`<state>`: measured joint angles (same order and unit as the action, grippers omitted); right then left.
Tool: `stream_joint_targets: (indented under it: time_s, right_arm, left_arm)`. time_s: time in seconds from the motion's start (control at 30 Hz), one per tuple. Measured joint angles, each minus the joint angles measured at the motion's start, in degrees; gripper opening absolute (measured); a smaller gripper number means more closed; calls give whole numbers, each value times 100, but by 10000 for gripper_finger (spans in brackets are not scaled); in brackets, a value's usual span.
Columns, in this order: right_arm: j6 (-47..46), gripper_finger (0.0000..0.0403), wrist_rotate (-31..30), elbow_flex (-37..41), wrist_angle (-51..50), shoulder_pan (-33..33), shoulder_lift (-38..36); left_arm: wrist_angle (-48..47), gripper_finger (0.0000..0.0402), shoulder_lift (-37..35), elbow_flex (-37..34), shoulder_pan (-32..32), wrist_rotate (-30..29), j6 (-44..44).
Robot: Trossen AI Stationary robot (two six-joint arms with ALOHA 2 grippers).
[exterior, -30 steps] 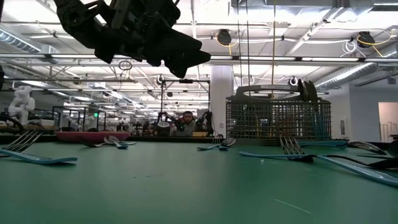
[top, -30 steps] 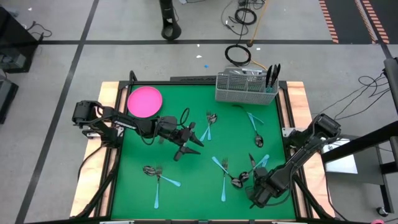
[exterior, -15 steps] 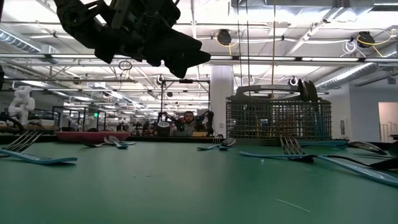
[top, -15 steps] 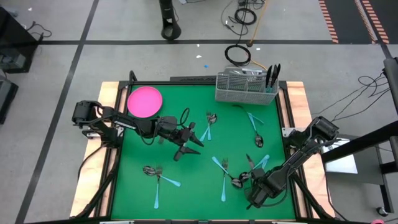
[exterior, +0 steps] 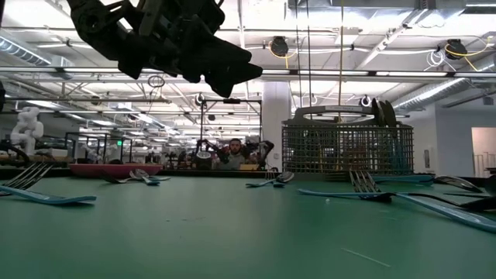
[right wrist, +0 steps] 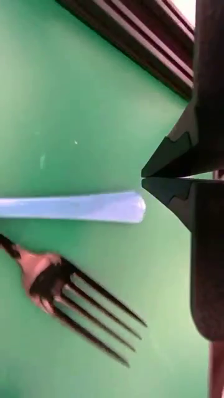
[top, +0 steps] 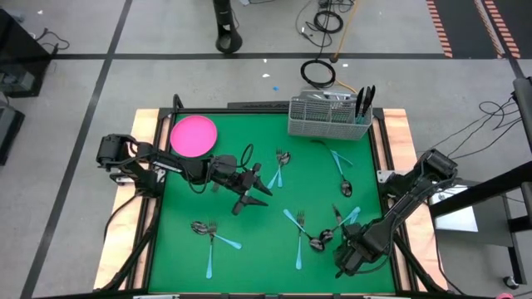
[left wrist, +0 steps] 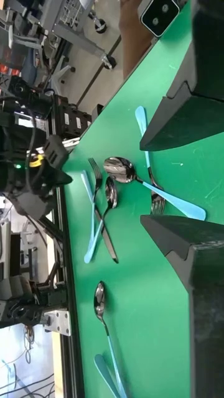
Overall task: Sort silverware
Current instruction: Put the blue table knife into the gray silverware basket
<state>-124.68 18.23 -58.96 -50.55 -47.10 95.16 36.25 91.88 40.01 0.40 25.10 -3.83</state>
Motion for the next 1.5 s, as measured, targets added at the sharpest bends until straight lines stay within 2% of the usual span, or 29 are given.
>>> stream_joint_targets:
  time_s: [0.13, 0.3, 0.4, 0.67, 1.07, 1.27, 1.5]
  right_arm:
    - [-249, 6, -579, -46, -195, 8, -56]
    - [-15, 32, -1489, -46, -522, 36, 24]
    - [128, 58, -1418, -37, -774, 64, 105]
    - [602, 113, -1544, 298, -443, 111, 137]
    - [903, 104, -1501, 445, -152, 140, 118]
    - [798, 103, -1188, 322, -422, 139, 26]
    - [793, 102, -1305, 133, -447, 139, -2]
  left_arm:
    - [1, 180, 0, 0, 0, 0, 0]
    - [-48, 180, 0, 0, 0, 0, -2]
    - [-91, 180, 0, 0, 0, 0, 0]
    - [-80, 180, 0, 0, 0, 0, -7]
    - [-84, 180, 0, 0, 0, -2, -103]
    - [-116, 180, 0, 0, 2, -2, -108]
    - [-118, 180, 0, 0, 4, -2, -114]
